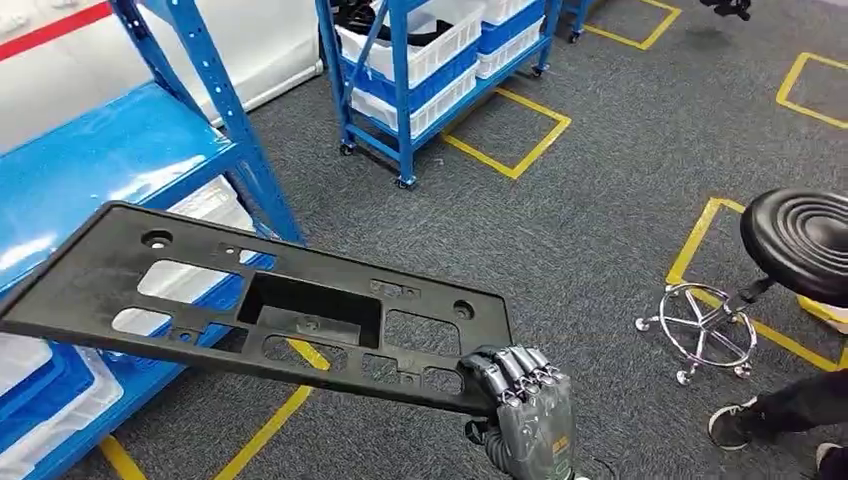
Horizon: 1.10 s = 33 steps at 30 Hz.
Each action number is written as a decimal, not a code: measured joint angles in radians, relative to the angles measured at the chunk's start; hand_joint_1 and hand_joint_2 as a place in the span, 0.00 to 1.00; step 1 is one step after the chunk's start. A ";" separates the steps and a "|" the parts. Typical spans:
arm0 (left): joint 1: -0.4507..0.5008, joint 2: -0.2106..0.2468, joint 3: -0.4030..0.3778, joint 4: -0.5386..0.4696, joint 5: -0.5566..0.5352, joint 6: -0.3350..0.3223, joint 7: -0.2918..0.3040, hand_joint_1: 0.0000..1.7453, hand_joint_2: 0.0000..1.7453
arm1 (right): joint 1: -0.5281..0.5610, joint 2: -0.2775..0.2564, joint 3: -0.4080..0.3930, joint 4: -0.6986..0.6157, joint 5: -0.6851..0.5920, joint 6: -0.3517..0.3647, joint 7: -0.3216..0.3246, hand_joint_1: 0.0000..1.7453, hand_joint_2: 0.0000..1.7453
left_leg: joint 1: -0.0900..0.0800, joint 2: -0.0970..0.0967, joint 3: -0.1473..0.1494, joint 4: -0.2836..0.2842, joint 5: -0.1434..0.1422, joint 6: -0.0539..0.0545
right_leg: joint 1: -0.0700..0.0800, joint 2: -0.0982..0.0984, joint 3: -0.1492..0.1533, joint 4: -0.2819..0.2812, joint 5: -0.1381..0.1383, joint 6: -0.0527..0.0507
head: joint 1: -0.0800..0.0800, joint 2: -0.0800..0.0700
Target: Take the parts from the cabinet and place them on the table.
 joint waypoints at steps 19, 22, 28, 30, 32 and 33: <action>0.001 0.000 0.002 0.000 -0.001 0.003 0.000 0.00 1.00 | 0.027 0.016 -0.035 -0.019 -0.014 -0.001 -0.039 1.00 1.00 | 0.012 -0.146 -0.022 -0.001 0.020 0.030 | -0.002 0.148 -0.019 0.009 0.008 0.019 | 0.001 0.000; 0.003 0.000 0.002 0.000 -0.001 0.003 -0.004 0.00 1.00 | 0.033 0.027 -0.054 -0.029 -0.023 -0.001 -0.061 1.00 1.00 | 0.005 -0.107 -0.021 -0.003 0.020 0.045 | 0.002 0.044 -0.090 0.168 -0.088 0.026 | 0.002 0.000; 0.003 0.000 0.002 0.000 0.000 0.003 -0.006 0.00 1.00 | 0.060 0.049 -0.094 -0.040 -0.027 -0.001 -0.071 1.00 1.00 | 0.004 -0.034 -0.014 0.003 0.007 0.037 | -0.007 0.002 -0.034 0.078 -0.004 0.030 | 0.002 0.000; 0.004 0.000 0.002 0.000 0.000 0.004 -0.006 0.00 1.00 | 0.060 0.055 -0.099 -0.046 -0.029 -0.001 -0.078 1.00 1.00 | -0.005 -0.017 -0.011 0.013 -0.003 0.024 | 0.010 -0.052 -0.001 0.006 -0.008 0.020 | 0.002 0.000; 0.002 0.000 0.002 0.000 0.002 0.004 -0.007 0.00 1.00 | 0.070 0.067 -0.116 -0.054 -0.041 -0.001 -0.100 1.00 1.00 | -0.005 -0.001 -0.006 0.007 -0.004 0.018 | 0.012 -0.029 -0.005 0.010 -0.008 0.010 | 0.000 0.000; 0.000 0.000 0.002 0.000 0.002 0.005 -0.007 0.00 1.00 | 0.077 0.073 -0.128 -0.059 -0.048 -0.001 -0.115 1.00 1.00 | -0.004 0.010 -0.001 0.005 -0.004 0.013 | 0.015 -0.018 -0.006 0.008 -0.008 0.005 | 0.000 0.000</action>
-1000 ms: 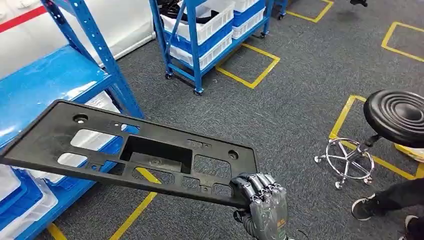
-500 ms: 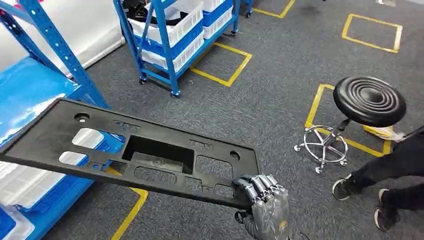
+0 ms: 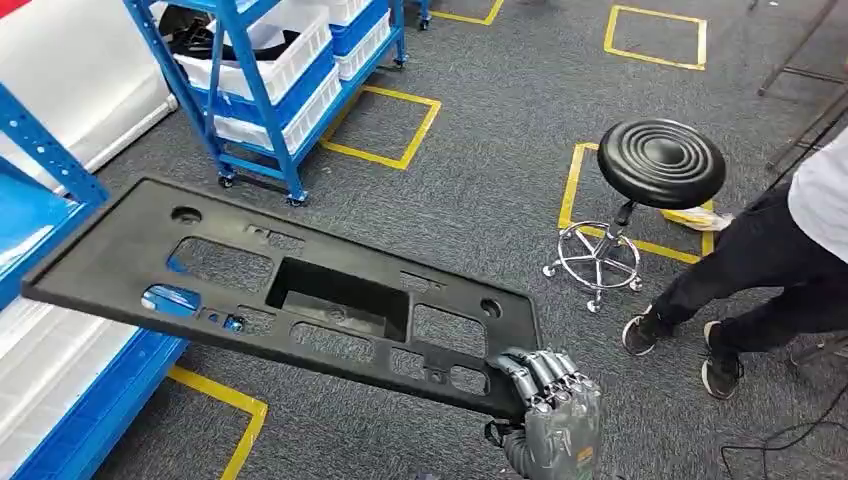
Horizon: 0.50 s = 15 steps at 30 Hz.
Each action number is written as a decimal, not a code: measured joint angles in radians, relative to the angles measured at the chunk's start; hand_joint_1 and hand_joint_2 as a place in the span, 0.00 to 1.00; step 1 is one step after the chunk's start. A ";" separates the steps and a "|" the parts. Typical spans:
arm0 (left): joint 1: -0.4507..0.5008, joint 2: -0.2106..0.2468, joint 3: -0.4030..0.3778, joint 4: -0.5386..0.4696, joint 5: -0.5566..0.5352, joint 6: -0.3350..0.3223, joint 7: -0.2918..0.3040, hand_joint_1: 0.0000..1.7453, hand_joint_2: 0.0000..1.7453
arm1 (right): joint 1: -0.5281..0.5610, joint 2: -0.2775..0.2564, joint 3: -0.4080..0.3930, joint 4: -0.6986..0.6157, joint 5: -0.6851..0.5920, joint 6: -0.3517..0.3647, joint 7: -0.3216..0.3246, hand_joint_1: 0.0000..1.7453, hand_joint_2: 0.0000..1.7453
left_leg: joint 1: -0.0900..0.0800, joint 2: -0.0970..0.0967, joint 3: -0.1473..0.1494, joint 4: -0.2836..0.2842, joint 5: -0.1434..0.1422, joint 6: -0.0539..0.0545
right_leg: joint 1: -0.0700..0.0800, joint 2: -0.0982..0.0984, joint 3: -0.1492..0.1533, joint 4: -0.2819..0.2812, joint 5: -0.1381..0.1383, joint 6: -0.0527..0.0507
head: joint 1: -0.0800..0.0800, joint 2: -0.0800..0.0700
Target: Take the parts from the cabinet and place them on the table.
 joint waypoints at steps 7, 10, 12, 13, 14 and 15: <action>0.008 0.000 0.005 0.000 0.006 0.005 -0.002 0.00 1.00 | 0.030 0.054 -0.075 -0.046 -0.040 0.000 -0.079 1.00 1.00 | 0.009 -0.111 -0.145 0.316 -0.147 -0.018 | -0.008 0.082 0.006 -0.012 0.011 -0.026 | 0.000 0.000; 0.007 0.002 0.007 0.000 0.007 0.006 -0.002 0.00 1.00 | 0.042 0.067 -0.099 -0.053 -0.043 0.000 -0.095 1.00 1.00 | 0.010 -0.128 -0.067 0.132 -0.020 -0.007 | -0.008 0.125 0.009 -0.008 0.011 -0.026 | 0.000 0.000; 0.009 0.002 0.009 0.000 0.007 0.007 -0.001 0.00 1.00 | 0.045 0.078 -0.113 -0.057 -0.047 0.000 -0.103 1.00 1.00 | 0.012 -0.216 -0.024 0.022 0.004 0.001 | -0.005 0.147 0.002 0.000 0.010 -0.018 | 0.001 0.000; 0.008 0.002 0.010 0.000 0.007 0.008 -0.001 0.00 1.00 | 0.047 0.081 -0.121 -0.060 -0.048 0.000 -0.109 1.00 1.00 | 0.010 -0.207 -0.016 0.011 0.003 0.000 | -0.011 0.160 -0.005 0.001 0.014 -0.010 | 0.000 0.000; 0.006 0.002 0.011 0.000 0.007 0.008 0.000 0.00 1.00 | 0.050 0.087 -0.130 -0.062 -0.050 -0.001 -0.112 1.00 1.00 | 0.007 -0.200 -0.018 0.010 0.003 0.002 | -0.014 0.169 -0.008 -0.003 0.018 -0.003 | 0.001 0.000; 0.005 0.003 0.012 0.000 0.007 0.008 0.000 0.00 1.00 | 0.054 0.090 -0.137 -0.065 -0.052 -0.001 -0.114 1.00 1.00 | 0.006 -0.191 -0.017 0.010 0.005 0.005 | -0.018 0.180 -0.009 -0.007 0.022 0.004 | 0.000 0.000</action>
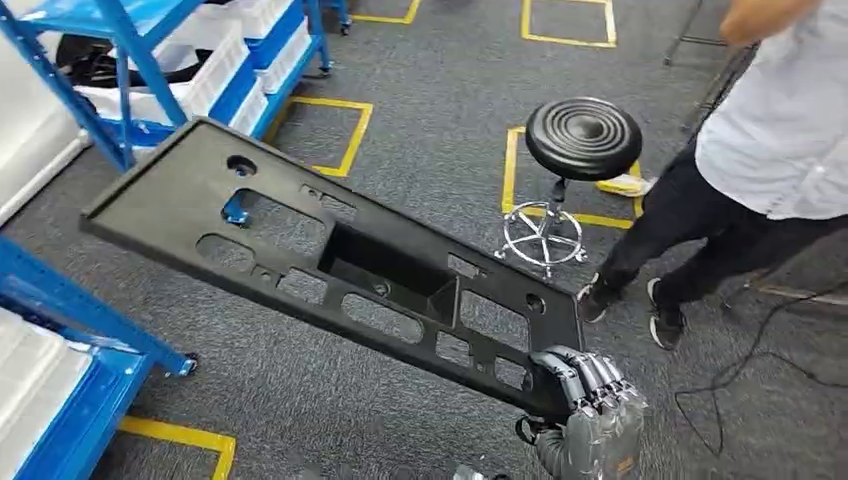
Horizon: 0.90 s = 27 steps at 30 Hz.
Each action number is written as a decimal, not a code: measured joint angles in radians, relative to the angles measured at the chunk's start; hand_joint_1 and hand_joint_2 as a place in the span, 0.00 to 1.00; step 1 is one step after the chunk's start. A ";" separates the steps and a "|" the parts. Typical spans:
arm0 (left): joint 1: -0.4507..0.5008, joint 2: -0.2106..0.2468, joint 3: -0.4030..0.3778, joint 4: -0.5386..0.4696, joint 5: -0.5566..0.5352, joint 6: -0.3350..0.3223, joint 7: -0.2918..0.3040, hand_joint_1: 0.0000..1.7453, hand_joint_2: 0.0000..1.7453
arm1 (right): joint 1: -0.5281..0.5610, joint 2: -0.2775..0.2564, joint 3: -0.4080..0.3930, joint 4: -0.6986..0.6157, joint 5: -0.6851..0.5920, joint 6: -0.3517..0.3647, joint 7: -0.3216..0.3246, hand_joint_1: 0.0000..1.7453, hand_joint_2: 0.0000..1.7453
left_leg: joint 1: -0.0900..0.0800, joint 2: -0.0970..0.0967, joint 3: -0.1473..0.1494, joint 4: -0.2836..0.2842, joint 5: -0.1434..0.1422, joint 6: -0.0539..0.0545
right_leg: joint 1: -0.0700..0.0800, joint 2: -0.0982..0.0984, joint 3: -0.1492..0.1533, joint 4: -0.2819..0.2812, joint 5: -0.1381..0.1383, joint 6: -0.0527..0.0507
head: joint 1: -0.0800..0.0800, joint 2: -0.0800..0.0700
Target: Take the parts from the cabinet and place them on the table.
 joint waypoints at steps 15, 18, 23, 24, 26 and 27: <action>0.002 0.001 0.011 0.000 0.002 0.001 0.000 0.00 1.00 | 0.021 0.038 -0.064 -0.026 -0.029 0.000 -0.048 1.00 1.00 | -0.004 0.184 0.027 -0.020 -0.008 -0.005 | 0.015 -0.199 0.020 -0.002 -0.025 0.003 | 0.003 0.000; -0.002 0.000 0.012 0.000 0.002 0.000 -0.001 0.00 1.00 | 0.031 0.048 -0.076 -0.042 -0.035 0.000 -0.050 1.00 1.00 | 0.003 0.138 0.023 0.006 -0.040 -0.022 | 0.004 -0.164 0.023 -0.013 -0.017 -0.018 | 0.003 0.000; 0.006 0.000 0.013 0.000 0.002 0.000 0.002 0.00 1.00 | 0.033 0.056 -0.089 -0.049 -0.042 0.000 -0.048 1.00 1.00 | 0.005 0.080 -0.119 0.298 -0.152 -0.022 | 0.012 -0.098 0.024 -0.011 -0.016 -0.030 | 0.002 0.000; 0.008 0.000 0.013 0.000 0.002 0.000 0.002 0.00 1.00 | 0.035 0.056 -0.091 -0.049 -0.042 0.000 -0.048 1.00 1.00 | 0.004 0.079 -0.107 0.262 -0.114 -0.017 | 0.013 -0.082 0.026 -0.011 -0.016 -0.030 | 0.002 0.000; 0.007 0.001 0.013 0.000 0.002 0.000 0.002 0.00 1.00 | 0.038 0.058 -0.093 -0.050 -0.043 -0.001 -0.048 1.00 1.00 | 0.003 0.060 -0.035 0.087 -0.009 -0.003 | 0.015 -0.052 0.032 -0.010 -0.016 -0.030 | 0.003 0.000; 0.007 0.001 0.013 0.000 0.002 0.000 0.002 0.00 1.00 | 0.039 0.060 -0.095 -0.053 -0.043 -0.001 -0.048 1.00 1.00 | 0.003 0.016 -0.010 0.016 0.011 0.004 | 0.012 -0.043 0.031 -0.010 -0.016 -0.029 | 0.003 0.000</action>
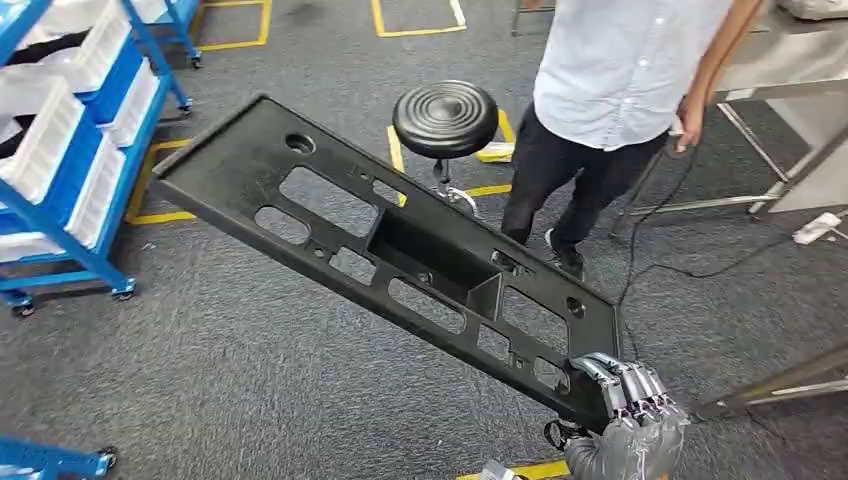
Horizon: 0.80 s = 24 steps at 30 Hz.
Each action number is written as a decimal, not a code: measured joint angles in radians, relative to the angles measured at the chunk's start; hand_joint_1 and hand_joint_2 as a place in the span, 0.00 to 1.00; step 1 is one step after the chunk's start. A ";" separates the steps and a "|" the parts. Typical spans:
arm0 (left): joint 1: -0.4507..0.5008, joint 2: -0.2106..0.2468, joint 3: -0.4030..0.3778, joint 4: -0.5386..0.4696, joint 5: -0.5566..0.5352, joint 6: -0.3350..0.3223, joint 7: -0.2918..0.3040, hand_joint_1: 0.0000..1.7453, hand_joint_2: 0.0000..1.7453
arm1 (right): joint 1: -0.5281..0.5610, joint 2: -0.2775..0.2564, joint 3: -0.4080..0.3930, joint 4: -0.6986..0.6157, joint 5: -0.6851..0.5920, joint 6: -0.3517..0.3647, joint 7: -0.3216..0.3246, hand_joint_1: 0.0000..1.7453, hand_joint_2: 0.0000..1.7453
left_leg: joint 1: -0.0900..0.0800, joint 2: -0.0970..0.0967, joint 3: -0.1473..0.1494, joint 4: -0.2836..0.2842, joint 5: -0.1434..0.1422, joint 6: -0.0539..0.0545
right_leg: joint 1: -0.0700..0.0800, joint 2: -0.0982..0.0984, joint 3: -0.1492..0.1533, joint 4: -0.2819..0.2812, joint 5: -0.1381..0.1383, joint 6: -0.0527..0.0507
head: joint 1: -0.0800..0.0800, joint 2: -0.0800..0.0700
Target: Take the parts from the cabinet and place them on the table.
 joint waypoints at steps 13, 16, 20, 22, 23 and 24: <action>-0.001 -0.002 0.002 0.000 0.000 -0.001 -0.005 0.00 1.00 | 0.016 0.005 -0.027 -0.027 -0.018 0.000 0.003 1.00 1.00 | 0.001 0.119 0.021 -0.047 0.001 0.023 | -0.017 -0.093 -0.121 0.228 -0.074 0.063 | 0.006 0.000; -0.001 -0.003 0.002 0.000 0.001 -0.001 -0.010 0.00 1.00 | 0.015 0.005 -0.029 -0.031 -0.018 0.000 0.003 1.00 1.00 | -0.004 0.148 0.032 -0.041 -0.013 0.008 | -0.008 -0.196 0.001 0.001 -0.009 0.057 | 0.006 0.000; -0.006 -0.003 0.003 0.000 0.001 -0.001 -0.011 0.00 1.00 | 0.020 0.006 -0.033 -0.034 -0.017 0.000 0.003 1.00 1.00 | -0.007 0.190 0.044 -0.041 -0.019 -0.011 | 0.000 -0.144 -0.009 -0.004 -0.001 0.031 | 0.005 0.000; -0.008 -0.003 0.003 0.000 0.000 -0.001 -0.012 0.00 1.00 | 0.021 0.009 -0.037 -0.039 -0.017 -0.001 0.003 1.00 1.00 | 0.000 0.125 0.032 0.001 -0.060 -0.021 | -0.011 -0.121 -0.003 -0.014 0.006 0.016 | 0.003 0.000; -0.007 -0.003 0.003 0.000 0.000 -0.001 -0.013 0.00 1.00 | 0.021 0.011 -0.038 -0.040 -0.016 -0.001 0.003 1.00 1.00 | 0.002 0.090 0.002 0.067 -0.099 -0.022 | -0.011 -0.111 -0.004 -0.013 0.008 0.011 | 0.002 0.000; -0.006 -0.003 0.003 0.000 0.000 -0.001 -0.013 0.00 1.00 | 0.021 0.013 -0.039 -0.039 -0.016 -0.001 0.003 1.00 1.00 | 0.002 0.073 -0.036 0.149 -0.138 -0.024 | -0.010 -0.099 -0.006 -0.013 0.008 0.010 | 0.001 0.000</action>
